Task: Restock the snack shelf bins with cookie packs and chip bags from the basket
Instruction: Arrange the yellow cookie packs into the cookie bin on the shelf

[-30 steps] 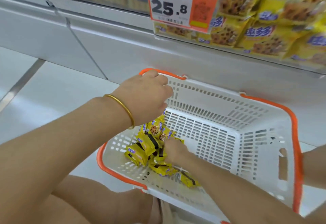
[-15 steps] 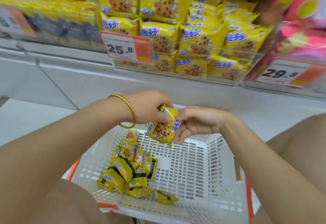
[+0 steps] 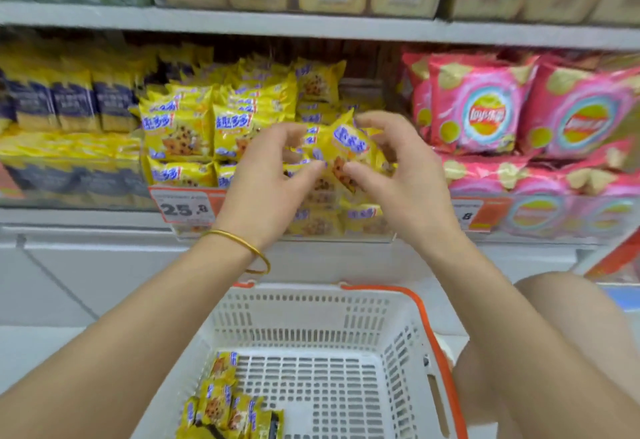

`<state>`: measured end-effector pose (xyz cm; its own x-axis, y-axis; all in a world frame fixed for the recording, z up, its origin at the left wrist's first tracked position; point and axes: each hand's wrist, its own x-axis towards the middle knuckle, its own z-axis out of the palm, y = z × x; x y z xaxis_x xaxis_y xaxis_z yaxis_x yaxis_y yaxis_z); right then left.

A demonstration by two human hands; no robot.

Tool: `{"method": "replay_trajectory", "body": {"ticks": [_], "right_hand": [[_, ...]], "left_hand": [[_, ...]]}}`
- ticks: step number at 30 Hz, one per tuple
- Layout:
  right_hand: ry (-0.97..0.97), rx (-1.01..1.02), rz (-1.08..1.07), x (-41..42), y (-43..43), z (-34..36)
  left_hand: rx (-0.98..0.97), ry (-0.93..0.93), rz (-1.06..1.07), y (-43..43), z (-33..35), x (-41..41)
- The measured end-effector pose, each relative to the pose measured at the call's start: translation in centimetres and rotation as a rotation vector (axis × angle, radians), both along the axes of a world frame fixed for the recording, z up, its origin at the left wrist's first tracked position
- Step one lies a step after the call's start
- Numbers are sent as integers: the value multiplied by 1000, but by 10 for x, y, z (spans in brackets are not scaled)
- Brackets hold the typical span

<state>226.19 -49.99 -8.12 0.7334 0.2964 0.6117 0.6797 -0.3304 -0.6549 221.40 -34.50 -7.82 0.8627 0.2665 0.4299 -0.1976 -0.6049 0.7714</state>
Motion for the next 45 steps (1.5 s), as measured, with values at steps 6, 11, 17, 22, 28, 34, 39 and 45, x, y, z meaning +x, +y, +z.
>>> {"method": "replay_trajectory", "body": {"ticks": [6,11,17,22,28,34,39,45], "right_hand": [[-142,-532,-490,92,46,28],[12,-531,-629,155,67,40],[57,-595,-630,209,79,44],[14,-605,-558,234,77,37],[91,-415,-470,241,73,39],[-96,-689,-685,225,78,38],[-35,-811,-635,211,87,33],[181,-783,-499,194,81,47]], "left_hand": [[802,-177,213,19,6,28],[968,-81,209,25,-5,45],[996,-111,240,24,-10,55],[1039,-128,256,28,-15,56],[1041,-139,263,29,-15,57],[1040,-139,254,30,-17,57],[1048,-123,242,32,-17,56],[1058,-120,205,34,-16,55]]}}
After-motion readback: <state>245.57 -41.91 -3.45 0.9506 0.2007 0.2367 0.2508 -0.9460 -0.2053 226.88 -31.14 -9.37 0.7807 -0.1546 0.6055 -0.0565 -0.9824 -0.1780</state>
